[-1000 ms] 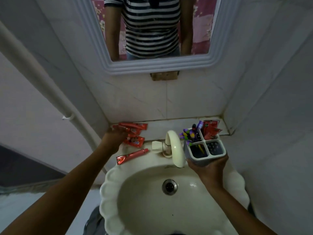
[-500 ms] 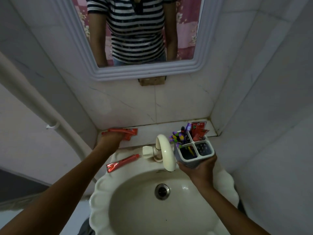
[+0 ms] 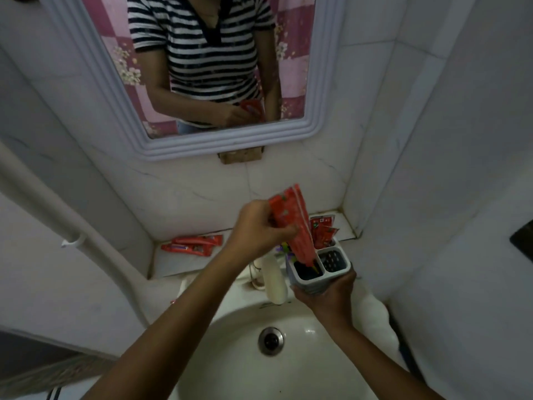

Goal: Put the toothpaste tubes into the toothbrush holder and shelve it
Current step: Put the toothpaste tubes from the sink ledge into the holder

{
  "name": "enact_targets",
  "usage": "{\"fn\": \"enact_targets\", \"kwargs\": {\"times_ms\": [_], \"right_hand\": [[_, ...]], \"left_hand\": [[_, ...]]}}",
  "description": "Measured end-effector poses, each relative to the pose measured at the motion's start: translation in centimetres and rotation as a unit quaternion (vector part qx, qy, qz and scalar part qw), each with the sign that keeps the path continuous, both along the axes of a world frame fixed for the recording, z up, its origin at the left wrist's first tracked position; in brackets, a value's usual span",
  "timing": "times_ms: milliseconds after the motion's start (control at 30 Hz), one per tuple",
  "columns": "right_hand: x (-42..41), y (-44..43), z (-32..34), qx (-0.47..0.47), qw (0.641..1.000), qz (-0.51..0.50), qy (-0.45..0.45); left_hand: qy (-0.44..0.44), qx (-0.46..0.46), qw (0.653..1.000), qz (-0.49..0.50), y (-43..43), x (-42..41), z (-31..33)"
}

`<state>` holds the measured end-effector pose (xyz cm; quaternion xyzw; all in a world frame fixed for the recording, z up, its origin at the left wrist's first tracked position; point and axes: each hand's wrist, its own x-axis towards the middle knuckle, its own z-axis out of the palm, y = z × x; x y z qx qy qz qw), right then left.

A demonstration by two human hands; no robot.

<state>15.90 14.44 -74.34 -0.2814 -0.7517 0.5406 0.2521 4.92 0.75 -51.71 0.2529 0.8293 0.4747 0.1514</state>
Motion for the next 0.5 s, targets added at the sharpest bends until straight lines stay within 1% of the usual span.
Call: {"fn": "enact_targets", "kwargs": {"times_ms": [100,200,267,300,333,400,433,500], "right_hand": [[-0.2,0.3,0.0,-0.008,1.0,0.006,-0.01],[-0.2,0.5,0.0,-0.024,0.999,0.016,-0.033],[-0.3,0.6,0.0,-0.011,0.999,0.014,-0.037],[-0.3,0.6,0.0,-0.006,0.999,0.008,-0.033],[-0.3,0.5,0.0,-0.007,1.0,0.003,-0.03],[-0.1,0.4,0.0,-0.005,0.999,0.002,-0.034],[-0.1,0.4,0.0,0.001,0.999,0.002,-0.034],[-0.1,0.5,-0.3,-0.002,1.0,-0.003,-0.03]], "left_hand": [[0.068,-0.115,0.987,-0.084,2.1,0.2,-1.7],[0.127,-0.214,0.96,-0.128,3.1,0.3,-2.9],[0.145,-0.266,0.942,-0.146,3.3,0.1,-3.5],[0.136,-0.279,0.938,-0.154,3.3,-0.1,-3.6],[0.121,-0.281,0.938,-0.162,3.0,-0.3,-3.3],[0.081,-0.236,0.955,-0.161,1.7,-1.2,-2.6],[0.06,-0.204,0.967,-0.143,0.7,-1.8,-2.3],[0.035,-0.145,0.986,-0.07,-2.3,-3.4,-2.4]]}}
